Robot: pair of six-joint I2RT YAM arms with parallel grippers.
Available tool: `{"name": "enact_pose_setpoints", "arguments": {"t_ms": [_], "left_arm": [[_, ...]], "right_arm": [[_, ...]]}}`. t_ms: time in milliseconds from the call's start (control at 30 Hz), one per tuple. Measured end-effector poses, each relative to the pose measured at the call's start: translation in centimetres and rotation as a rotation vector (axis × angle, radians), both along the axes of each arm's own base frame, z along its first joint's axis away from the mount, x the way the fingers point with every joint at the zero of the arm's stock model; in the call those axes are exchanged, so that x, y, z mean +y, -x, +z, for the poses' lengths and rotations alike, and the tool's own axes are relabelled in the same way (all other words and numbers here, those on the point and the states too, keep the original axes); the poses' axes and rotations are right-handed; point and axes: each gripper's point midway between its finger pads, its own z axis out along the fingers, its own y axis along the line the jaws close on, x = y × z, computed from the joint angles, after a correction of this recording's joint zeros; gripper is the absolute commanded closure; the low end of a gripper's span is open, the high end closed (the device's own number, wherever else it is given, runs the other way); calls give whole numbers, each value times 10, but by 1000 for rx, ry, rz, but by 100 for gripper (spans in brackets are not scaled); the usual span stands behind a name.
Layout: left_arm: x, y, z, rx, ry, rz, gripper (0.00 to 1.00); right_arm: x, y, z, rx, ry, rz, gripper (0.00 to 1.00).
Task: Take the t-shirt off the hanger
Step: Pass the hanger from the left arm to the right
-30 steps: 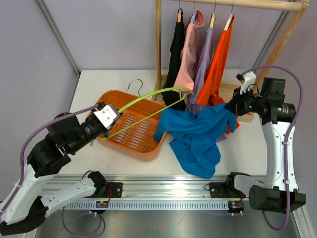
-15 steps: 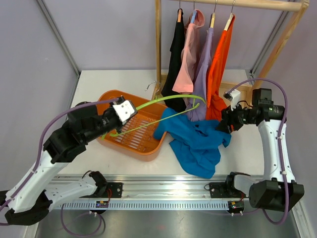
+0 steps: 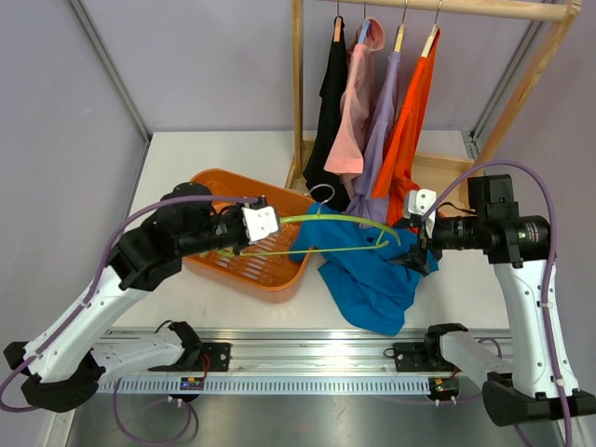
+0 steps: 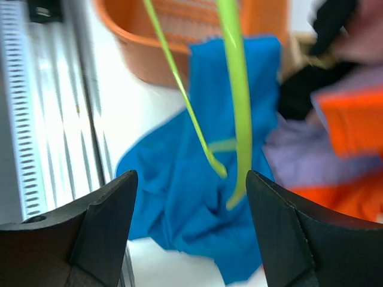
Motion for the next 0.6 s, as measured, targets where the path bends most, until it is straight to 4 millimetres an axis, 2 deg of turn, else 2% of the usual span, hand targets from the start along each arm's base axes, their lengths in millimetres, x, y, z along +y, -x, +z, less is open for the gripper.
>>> {"name": "enact_pose_setpoints", "arguments": {"t_ms": [100,267,400,600], "left_arm": [[-9,-1,-15,28,-48,-43,100],[-18,-1,-30,49,-94,-96,100],[-25,-2,-25,37,-90,-133,100],[-34,-1,-11,11,-57,-173,100]], "right_arm": [[19,13,12,0,-42,105,19],[31,8,29,-1,-84,160,20],[42,9,27,43,-109,211,21],[48,12,23,80,-120,232,23]]}}
